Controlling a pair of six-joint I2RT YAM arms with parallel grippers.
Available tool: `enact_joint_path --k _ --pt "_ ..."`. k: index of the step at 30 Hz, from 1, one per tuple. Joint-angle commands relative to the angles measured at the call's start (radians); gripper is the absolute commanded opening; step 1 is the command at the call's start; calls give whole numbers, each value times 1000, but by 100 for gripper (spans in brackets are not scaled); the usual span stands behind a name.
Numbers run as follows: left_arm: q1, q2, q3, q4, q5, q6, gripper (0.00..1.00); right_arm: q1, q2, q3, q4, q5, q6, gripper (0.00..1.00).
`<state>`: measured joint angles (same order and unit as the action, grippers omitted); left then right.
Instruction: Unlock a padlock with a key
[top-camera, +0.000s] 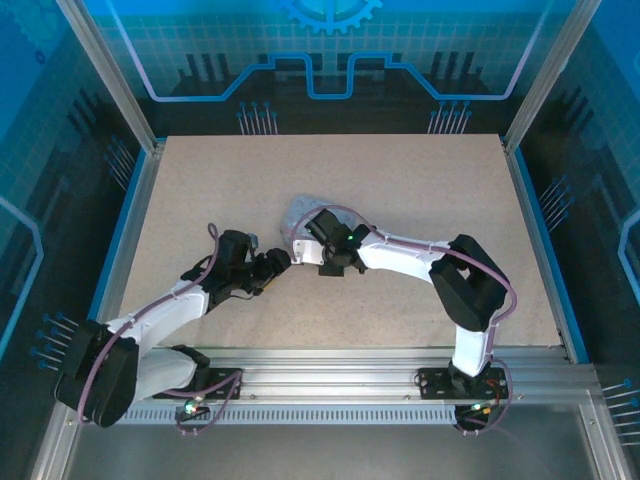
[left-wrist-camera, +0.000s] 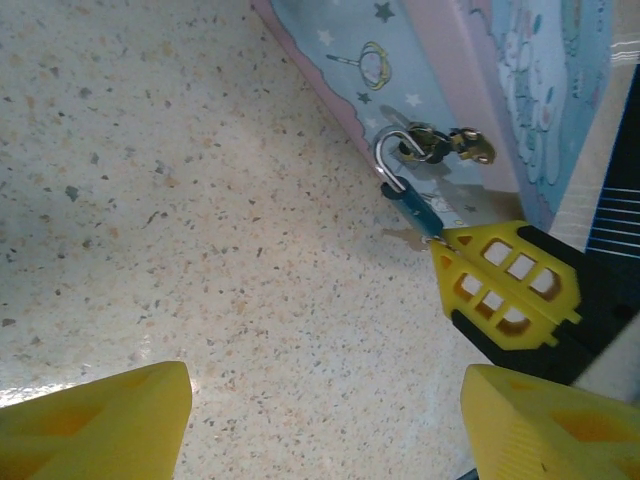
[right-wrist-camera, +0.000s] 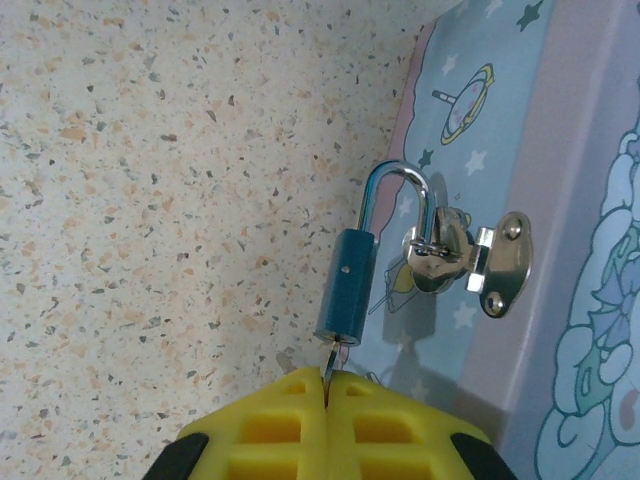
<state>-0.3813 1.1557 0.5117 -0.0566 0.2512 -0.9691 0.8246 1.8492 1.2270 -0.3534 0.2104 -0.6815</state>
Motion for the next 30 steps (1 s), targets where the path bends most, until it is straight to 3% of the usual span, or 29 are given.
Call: enact_joint_path --k 1,10,21,30 --pt "4 -27 -8 -24 1 5 73 12 -55 -46 24 12 5 0" --pt "7 -10 -7 -6 5 1 73 29 -98 -119 53 18 34 0" --pt "7 -23 -7 -18 5 -5 73 19 -27 19 5 -92 70 0" --pt "8 -25 -2 -25 5 1 73 4 -43 -21 13 -126 109 0"
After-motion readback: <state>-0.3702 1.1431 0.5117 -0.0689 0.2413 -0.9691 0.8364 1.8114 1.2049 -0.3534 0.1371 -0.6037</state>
